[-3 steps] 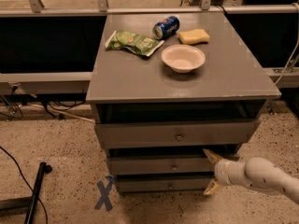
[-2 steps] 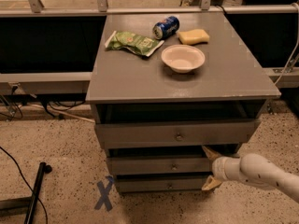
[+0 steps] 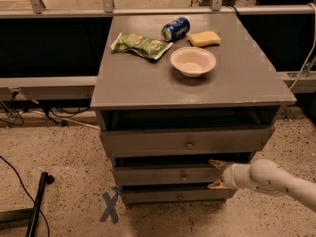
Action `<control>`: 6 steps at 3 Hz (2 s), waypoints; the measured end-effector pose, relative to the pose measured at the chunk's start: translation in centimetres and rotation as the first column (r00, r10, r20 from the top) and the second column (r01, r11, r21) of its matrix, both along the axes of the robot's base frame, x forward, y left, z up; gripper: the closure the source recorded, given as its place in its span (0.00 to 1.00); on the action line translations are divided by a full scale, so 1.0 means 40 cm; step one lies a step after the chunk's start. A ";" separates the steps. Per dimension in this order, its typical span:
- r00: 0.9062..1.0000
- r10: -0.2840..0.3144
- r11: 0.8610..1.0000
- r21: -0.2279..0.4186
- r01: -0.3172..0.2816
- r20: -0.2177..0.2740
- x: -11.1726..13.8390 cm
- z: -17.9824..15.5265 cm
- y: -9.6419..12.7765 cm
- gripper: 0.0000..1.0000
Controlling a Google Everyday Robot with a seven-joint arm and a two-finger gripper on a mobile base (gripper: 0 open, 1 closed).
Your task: Open middle drawer
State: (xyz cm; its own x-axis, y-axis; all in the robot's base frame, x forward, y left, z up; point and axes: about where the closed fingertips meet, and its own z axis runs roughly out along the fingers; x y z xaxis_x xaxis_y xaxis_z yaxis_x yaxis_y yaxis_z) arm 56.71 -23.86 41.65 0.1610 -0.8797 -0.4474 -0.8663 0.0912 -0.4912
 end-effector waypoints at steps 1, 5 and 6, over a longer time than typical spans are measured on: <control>1.000 0.019 1.000 -0.008 -0.019 -0.010 -0.019 0.014 0.009 0.31; 0.995 0.051 0.999 0.005 -0.050 -0.089 -0.198 0.053 -0.049 0.22; 0.997 0.052 0.999 0.003 -0.052 -0.056 -0.177 0.066 -0.029 0.01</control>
Offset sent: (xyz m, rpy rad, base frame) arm -0.0331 -0.0043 0.0135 -0.0174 0.0536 0.0527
